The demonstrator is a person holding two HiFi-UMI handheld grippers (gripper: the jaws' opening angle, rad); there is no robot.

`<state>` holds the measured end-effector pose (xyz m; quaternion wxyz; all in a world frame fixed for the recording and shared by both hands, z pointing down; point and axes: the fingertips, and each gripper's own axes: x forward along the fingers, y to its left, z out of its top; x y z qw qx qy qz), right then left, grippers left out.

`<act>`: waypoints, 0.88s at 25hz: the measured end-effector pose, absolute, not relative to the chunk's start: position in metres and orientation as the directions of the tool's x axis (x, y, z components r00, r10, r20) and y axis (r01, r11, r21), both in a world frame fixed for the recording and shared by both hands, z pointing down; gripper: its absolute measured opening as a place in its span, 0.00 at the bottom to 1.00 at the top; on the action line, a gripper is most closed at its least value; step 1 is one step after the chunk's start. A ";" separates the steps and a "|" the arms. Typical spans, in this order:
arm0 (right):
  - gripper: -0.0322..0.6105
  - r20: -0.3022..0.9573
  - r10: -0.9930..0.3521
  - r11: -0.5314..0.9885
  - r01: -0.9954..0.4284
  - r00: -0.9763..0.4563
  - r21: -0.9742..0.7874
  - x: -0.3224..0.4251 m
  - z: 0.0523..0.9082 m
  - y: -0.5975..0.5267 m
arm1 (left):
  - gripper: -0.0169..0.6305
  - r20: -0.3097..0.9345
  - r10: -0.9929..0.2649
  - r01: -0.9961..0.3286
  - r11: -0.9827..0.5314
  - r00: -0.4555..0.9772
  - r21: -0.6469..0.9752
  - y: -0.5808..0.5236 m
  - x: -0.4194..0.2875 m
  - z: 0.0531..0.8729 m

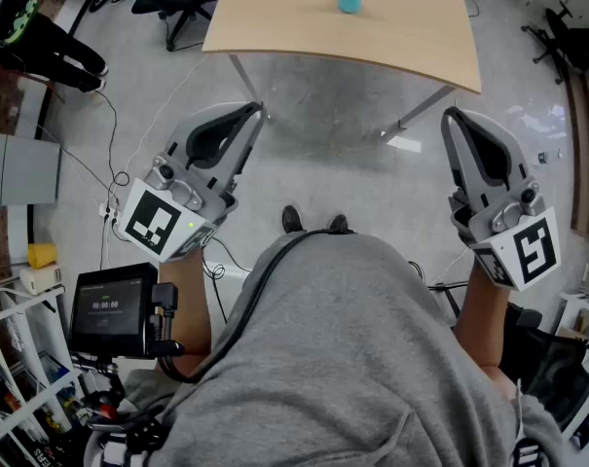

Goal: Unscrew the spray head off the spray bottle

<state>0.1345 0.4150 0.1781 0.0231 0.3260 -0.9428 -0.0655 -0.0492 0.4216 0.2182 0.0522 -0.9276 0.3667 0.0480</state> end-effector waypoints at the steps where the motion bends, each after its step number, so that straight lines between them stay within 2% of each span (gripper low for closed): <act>1: 0.06 0.001 -0.619 0.778 -0.613 -0.786 0.137 0.135 0.178 0.415 | 0.03 -0.126 -0.676 -0.685 -0.726 0.726 -0.062 0.422 -0.050 0.219; 22: 0.06 0.003 -0.633 0.769 -0.629 -0.774 0.118 0.137 0.182 0.417 | 0.03 -0.119 -0.666 -0.675 -0.736 0.737 -0.058 0.422 -0.043 0.224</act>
